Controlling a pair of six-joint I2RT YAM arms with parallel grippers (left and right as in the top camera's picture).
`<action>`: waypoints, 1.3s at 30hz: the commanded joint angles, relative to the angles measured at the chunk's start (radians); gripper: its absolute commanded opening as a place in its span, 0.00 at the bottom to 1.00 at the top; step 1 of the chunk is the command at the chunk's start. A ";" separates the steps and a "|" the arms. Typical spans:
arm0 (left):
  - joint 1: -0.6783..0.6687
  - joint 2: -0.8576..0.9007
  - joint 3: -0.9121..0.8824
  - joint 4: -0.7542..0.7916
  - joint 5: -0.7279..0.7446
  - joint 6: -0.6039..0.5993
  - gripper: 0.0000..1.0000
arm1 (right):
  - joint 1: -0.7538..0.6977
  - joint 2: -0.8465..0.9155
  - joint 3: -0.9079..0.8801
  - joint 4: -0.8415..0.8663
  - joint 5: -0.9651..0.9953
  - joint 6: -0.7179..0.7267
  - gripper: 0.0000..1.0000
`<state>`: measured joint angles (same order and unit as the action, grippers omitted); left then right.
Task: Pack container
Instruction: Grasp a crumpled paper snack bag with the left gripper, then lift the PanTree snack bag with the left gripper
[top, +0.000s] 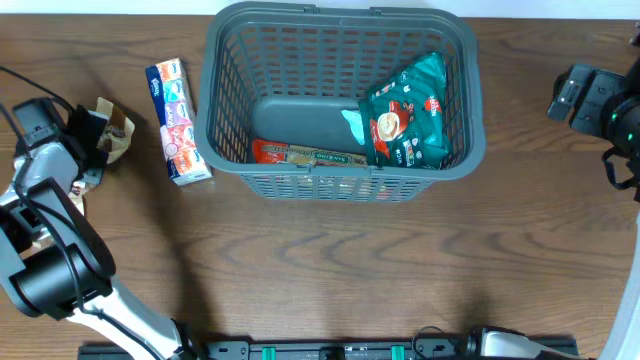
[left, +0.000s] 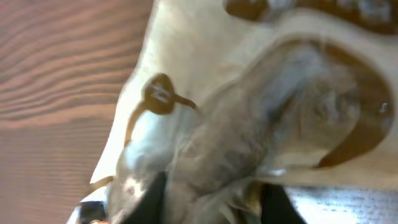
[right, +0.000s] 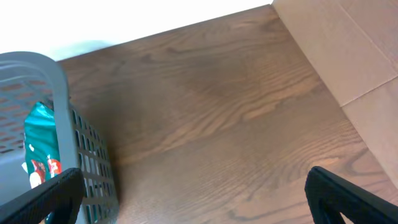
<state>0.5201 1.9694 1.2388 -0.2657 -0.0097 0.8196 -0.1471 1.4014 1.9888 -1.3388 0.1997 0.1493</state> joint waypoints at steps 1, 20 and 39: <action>0.002 0.056 -0.026 -0.023 0.026 -0.093 0.06 | -0.006 0.001 0.012 -0.001 0.013 0.010 0.99; 0.007 0.082 -0.029 -0.075 0.021 -0.235 0.06 | -0.006 0.001 0.012 -0.001 0.013 0.010 0.99; -0.003 -0.022 0.033 -0.077 -0.036 -0.284 0.06 | -0.006 0.001 0.012 -0.001 0.013 0.010 0.99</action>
<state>0.5198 1.9659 1.2594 -0.3202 -0.0334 0.5617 -0.1471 1.4014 1.9888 -1.3392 0.1997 0.1493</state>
